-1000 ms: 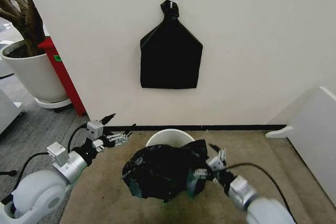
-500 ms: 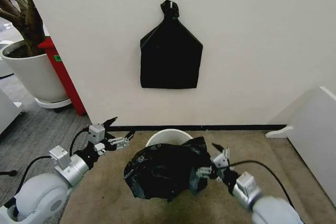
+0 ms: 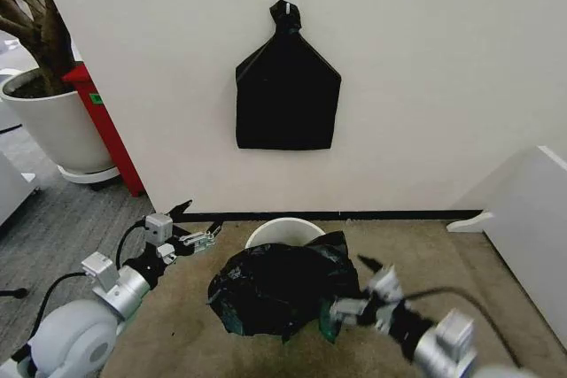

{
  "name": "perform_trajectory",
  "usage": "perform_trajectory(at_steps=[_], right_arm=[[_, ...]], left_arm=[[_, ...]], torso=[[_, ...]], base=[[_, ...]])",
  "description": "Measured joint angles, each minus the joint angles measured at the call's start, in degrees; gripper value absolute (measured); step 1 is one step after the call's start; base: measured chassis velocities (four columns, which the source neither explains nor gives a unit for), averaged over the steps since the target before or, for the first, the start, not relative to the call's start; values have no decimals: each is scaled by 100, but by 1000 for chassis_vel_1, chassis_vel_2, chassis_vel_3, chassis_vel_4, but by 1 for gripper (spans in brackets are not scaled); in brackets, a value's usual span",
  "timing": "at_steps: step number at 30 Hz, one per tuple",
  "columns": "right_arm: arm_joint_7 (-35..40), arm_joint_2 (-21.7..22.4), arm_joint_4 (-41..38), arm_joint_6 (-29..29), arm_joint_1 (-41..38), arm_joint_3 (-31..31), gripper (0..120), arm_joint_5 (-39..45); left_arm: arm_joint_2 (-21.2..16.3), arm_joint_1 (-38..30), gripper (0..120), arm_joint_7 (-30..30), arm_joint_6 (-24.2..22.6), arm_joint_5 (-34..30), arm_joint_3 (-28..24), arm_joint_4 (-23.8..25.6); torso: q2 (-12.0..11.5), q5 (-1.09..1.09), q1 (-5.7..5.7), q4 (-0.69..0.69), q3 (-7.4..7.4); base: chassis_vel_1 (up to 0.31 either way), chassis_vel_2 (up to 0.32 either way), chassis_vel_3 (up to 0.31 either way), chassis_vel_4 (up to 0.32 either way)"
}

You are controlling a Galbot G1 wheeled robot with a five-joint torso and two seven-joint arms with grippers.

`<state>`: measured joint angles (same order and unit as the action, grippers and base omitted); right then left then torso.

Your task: Place the garbage bag over the trash bin.

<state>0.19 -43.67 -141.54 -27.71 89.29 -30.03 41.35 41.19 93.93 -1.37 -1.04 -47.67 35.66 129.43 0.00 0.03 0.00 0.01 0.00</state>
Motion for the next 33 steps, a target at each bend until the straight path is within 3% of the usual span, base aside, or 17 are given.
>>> perform_trajectory(at_steps=[3,5,7,11,14,15,21,23,24,27,33], right_arm=[[230,466,643,-736,-1485,208,100,1415],[268,532,1128,-1131,-2222,409,100,1925],[290,542,1306,-1249,-2463,501,100,2105],[349,635,2307,-1481,-4116,1761,100,2753],[295,641,2822,-1481,-5135,2702,100,2857],[295,641,2822,-1481,-5135,2702,100,2857],[-643,475,4141,-1476,-7350,5290,100,2397],[-705,437,4244,-1474,-7529,5550,100,2326],[-845,316,4516,-1472,-7925,6182,100,2216],[-965,67,4971,-1468,-8364,6991,100,2054],[-1172,-273,5414,-1463,-8685,7583,100,1760]], left_arm=[[175,167,100,-333,-389,-12,329,240],[210,228,100,-410,-552,-10,444,294],[212,247,100,-442,-606,-5,471,309],[199,254,100,-598,-851,3,552,389],[200,232,100,-659,-959,-2,578,435],[200,232,100,-659,-959,-2,578,435],[97,80,100,-701,-1124,-34,598,336],[84,57,100,-708,-1131,-41,598,328],[76,36,100,-715,-1138,-61,608,325],[123,78,100,-715,-1137,-70,650,358],[233,133,100,-697,-1113,-63,690,394]], torso=[[0,-3,0,2,1],[0,-1,0,0,1],[0,-2,0,0,1],[0,-1,0,-2,1],[0,-4,0,-1,1],[0,-4,0,-1,1],[0,-6,0,-2,1],[0,-7,0,-2,1],[-1,-4,0,-1,1],[0,-5,0,-2,1],[0,-4,0,-2,1]], base=[[0,0,0,0],[0,0,0,0],[0,0,0,0],[0,0,0,0],[0,0,0,0],[0,0,0,0],[0,0,0,0],[0,0,0,0],[0,0,0,0],[0,0,0,0],[0,0,0,0]])
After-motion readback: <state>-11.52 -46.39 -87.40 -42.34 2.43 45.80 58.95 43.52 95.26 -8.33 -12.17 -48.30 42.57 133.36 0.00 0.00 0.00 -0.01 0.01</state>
